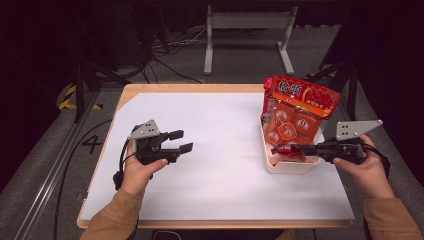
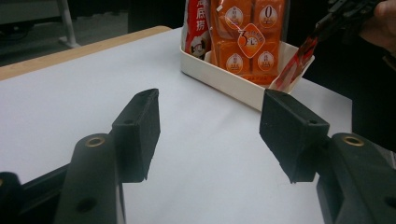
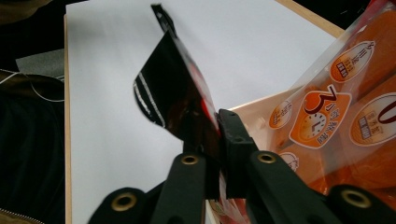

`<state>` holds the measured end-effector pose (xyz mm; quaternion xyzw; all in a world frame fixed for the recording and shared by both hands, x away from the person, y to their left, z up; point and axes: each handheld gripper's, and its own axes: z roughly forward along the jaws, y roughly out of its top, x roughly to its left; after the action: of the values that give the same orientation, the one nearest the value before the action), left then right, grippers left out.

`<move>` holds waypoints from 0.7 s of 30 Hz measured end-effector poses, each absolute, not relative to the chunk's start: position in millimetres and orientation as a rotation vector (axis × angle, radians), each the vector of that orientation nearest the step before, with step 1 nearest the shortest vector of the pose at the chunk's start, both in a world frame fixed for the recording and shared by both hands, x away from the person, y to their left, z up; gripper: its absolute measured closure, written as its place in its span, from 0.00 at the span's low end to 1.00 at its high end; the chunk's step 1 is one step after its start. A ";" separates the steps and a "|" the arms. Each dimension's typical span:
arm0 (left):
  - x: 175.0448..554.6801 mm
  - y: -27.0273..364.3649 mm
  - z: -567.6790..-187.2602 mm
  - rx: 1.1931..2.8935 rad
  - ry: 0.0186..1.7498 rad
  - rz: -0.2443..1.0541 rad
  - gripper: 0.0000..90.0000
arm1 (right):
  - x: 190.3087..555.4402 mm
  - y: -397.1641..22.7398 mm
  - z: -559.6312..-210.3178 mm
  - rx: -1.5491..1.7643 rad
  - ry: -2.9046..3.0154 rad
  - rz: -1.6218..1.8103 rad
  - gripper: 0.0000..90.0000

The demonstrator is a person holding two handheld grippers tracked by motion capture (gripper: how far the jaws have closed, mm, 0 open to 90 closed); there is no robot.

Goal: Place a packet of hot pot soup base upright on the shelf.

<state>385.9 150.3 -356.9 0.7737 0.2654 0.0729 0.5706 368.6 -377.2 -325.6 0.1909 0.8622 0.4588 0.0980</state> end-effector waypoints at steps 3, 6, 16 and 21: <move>386.5 151.5 -356.8 1.814 0.624 0.179 0.44 | 368.8 -378.1 -326.8 0.575 2.542 1.344 0.87; 387.0 152.2 -357.8 1.815 0.628 0.172 0.44 | 367.9 -377.1 -326.4 0.582 2.542 1.334 0.83; 386.8 154.9 -358.7 1.811 0.636 0.161 0.44 | 365.2 -381.2 -332.1 0.655 2.539 1.209 0.75; 387.1 154.9 -359.3 1.812 0.636 0.168 0.43 | 359.2 -379.5 -324.1 0.645 2.445 1.303 0.45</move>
<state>387.1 154.9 -359.3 0.7722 0.2708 0.0715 0.5703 359.2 -379.5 -324.1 0.2242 0.8501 0.4530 0.1480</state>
